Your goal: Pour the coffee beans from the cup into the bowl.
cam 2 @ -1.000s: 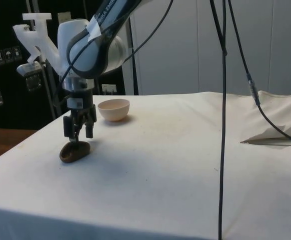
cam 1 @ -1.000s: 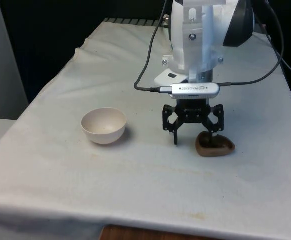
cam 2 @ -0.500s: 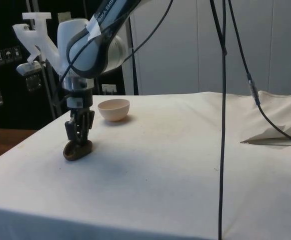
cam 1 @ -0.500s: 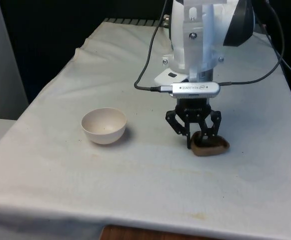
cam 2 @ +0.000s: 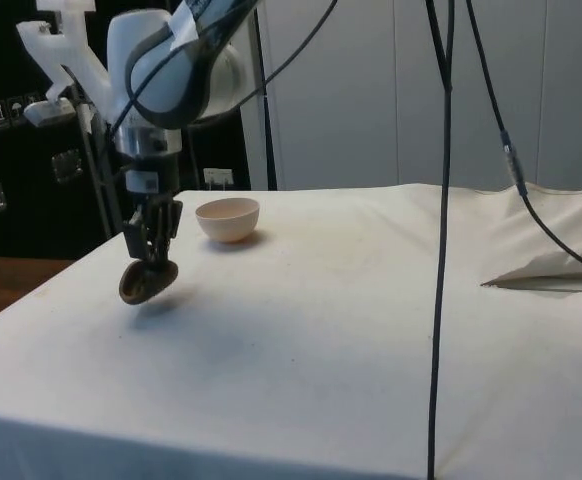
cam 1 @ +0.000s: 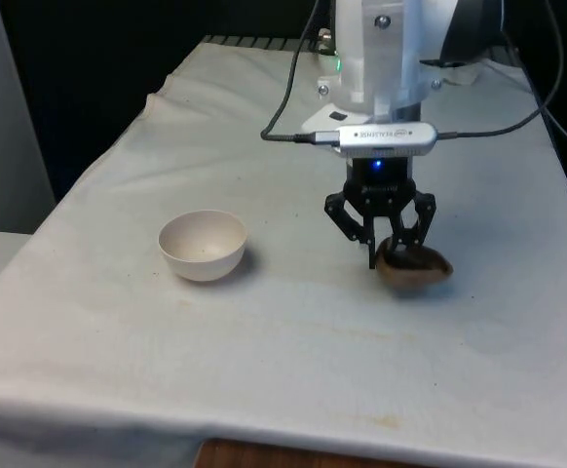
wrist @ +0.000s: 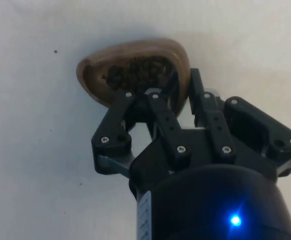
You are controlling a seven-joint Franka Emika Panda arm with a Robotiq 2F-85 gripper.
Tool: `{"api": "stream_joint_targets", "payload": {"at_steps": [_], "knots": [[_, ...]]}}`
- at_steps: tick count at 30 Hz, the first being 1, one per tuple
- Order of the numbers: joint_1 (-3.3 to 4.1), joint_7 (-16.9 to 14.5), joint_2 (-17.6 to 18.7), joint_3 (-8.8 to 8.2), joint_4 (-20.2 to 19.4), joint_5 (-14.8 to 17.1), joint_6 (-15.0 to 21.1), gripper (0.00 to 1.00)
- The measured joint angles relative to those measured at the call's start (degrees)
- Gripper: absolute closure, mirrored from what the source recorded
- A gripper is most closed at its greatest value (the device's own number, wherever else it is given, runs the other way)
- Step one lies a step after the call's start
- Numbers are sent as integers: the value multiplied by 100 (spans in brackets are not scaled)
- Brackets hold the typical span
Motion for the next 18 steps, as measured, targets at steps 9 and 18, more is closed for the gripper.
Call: {"api": "stream_joint_targets", "payload": {"at_steps": [9, 18], "knots": [[0, 0, -155, 0, -11, -6, -109, 98], [0, 0, -367, -40, -11, -6, -355, 98]]}}
